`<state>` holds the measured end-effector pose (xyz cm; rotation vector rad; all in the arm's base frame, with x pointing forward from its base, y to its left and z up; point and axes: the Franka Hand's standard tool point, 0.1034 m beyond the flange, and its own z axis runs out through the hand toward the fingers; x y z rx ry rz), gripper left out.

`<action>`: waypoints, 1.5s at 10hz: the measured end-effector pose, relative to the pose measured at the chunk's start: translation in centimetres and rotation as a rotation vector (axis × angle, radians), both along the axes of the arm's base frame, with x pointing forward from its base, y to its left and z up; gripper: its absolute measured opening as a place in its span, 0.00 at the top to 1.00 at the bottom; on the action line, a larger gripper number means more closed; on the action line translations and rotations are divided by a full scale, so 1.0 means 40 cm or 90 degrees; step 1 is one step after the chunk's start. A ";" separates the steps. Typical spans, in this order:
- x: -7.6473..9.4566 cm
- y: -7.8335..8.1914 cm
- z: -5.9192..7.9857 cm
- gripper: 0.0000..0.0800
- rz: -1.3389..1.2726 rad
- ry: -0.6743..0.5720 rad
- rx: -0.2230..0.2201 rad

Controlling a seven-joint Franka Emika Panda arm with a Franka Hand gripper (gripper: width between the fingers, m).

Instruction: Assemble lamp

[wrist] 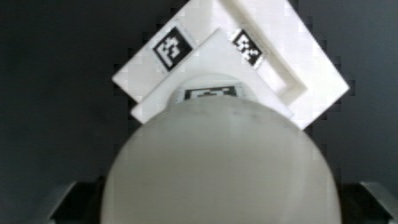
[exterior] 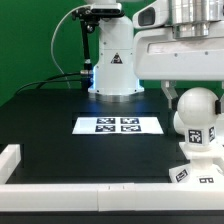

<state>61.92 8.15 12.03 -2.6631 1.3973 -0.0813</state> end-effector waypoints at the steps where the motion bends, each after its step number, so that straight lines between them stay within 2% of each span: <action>1: 0.000 -0.004 0.000 0.28 -0.095 0.009 0.031; 3: -0.001 -0.004 0.000 0.28 -0.124 0.015 0.035; 5: -0.002 -0.004 -0.001 0.28 -0.062 0.011 0.024; 6: -0.006 0.000 -0.002 0.15 0.020 0.012 0.011; 7: -0.003 0.003 -0.005 0.13 0.111 -0.001 0.001; 9: -0.010 0.016 -0.013 0.13 0.333 0.019 -0.015; 12: -0.003 0.011 -0.014 0.13 0.442 0.001 -0.026; 15: -0.004 0.031 -0.008 0.13 0.756 -0.011 -0.083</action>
Offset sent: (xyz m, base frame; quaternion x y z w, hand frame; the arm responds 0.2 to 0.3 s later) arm 0.0000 0.0000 0.0000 0.0000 0.0000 0.0000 1.0000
